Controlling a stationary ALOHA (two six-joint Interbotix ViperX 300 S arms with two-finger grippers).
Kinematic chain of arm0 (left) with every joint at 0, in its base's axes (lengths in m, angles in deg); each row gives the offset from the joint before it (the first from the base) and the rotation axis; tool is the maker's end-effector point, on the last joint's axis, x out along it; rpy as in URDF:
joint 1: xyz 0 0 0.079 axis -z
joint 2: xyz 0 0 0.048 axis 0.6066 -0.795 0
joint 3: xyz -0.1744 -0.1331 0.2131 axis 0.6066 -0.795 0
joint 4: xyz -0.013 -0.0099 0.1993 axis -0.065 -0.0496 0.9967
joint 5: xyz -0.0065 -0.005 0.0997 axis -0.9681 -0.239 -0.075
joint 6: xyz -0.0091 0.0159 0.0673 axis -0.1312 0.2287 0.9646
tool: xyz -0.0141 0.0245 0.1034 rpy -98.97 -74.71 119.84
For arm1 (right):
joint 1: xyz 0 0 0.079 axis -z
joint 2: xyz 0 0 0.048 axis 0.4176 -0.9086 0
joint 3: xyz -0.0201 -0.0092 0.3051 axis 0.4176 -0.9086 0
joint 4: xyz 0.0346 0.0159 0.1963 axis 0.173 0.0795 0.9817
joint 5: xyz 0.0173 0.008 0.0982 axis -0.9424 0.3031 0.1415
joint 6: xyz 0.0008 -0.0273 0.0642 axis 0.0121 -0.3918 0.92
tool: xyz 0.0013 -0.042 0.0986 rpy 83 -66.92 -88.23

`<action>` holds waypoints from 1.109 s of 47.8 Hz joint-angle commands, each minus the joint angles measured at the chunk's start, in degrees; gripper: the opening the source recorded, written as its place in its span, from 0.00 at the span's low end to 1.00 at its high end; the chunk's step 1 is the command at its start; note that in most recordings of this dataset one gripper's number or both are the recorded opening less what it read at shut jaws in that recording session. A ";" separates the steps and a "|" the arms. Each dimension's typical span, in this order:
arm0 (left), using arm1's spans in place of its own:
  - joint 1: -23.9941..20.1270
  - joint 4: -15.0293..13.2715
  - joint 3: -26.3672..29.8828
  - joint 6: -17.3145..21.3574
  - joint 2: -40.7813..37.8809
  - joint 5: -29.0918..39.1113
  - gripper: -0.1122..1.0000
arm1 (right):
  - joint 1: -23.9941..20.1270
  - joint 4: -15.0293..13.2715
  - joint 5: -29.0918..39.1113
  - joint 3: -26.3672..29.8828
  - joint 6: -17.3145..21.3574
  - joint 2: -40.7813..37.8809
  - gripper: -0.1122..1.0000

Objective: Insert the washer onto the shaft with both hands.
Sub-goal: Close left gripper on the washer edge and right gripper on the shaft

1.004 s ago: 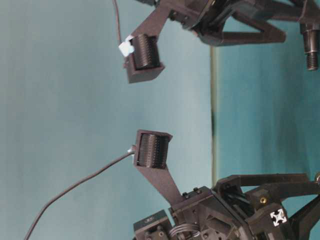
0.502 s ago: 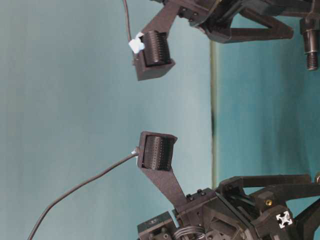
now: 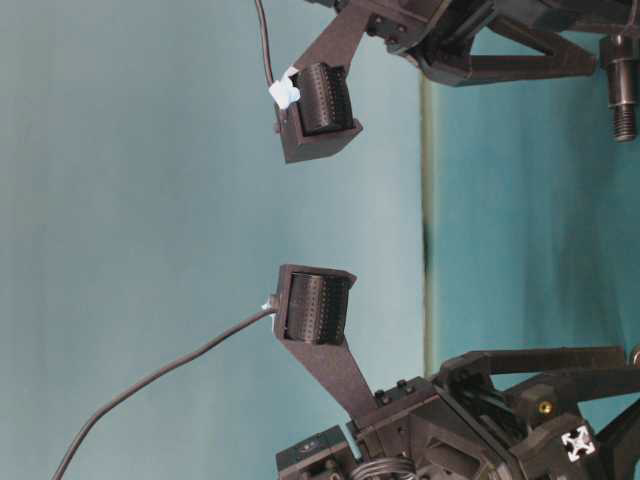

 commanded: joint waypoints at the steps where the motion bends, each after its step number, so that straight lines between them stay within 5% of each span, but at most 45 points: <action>1: 0.53 0.00 0.70 -0.09 0.44 -0.09 0.87 | 0.00 0.09 -0.62 0.44 0.53 0.26 0.87; 31: 0.44 0.00 0.88 0.00 0.70 0.26 0.86 | 0.00 0.09 -0.88 0.44 0.53 0.18 0.87; 42: 0.44 0.00 0.79 -0.09 0.70 0.26 0.86 | 0.00 0.00 -1.05 0.53 0.44 0.18 0.78; 53: 0.44 0.00 0.44 -0.09 0.70 0.26 0.67 | 0.00 0.09 -0.88 0.53 0.35 0.18 0.63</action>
